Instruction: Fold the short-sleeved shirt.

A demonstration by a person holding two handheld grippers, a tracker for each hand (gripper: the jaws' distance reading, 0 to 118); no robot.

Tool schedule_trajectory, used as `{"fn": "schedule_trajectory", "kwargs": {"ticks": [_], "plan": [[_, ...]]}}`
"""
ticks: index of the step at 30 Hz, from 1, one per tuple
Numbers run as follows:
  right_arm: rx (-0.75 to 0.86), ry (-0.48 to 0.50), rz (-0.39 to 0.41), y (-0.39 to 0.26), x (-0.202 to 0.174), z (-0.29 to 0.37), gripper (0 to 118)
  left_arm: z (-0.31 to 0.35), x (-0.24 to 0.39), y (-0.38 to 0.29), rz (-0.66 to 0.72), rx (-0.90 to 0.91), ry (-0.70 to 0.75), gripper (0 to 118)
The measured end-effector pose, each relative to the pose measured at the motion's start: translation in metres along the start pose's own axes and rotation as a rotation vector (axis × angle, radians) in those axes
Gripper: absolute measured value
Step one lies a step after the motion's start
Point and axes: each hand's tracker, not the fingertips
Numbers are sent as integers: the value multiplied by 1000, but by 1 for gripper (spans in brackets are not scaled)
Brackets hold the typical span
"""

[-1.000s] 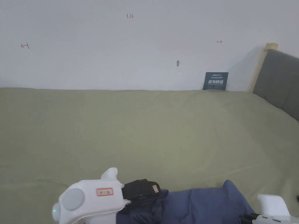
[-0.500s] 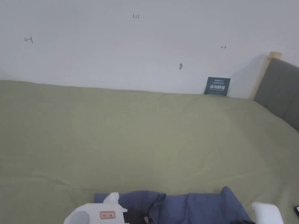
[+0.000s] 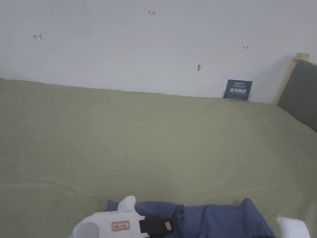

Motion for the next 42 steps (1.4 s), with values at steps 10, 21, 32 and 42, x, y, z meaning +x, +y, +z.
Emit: {"fn": "schedule_trajectory", "kwargs": {"ticks": [10,21,32,42], "plan": [[-4,-3,18,0,-5,2,6,129,-63,36,21,56,165,0],[-13,-9,32,-2,-8,1,6,92,-97,34,151,3,-28,116],[-40,-48,56,-2,-17,-7,6,67,-89,23,173,40,49,8],[-28,-56,60,12,-47,-5,6,159,-68,60,64,83,162,8]]}}
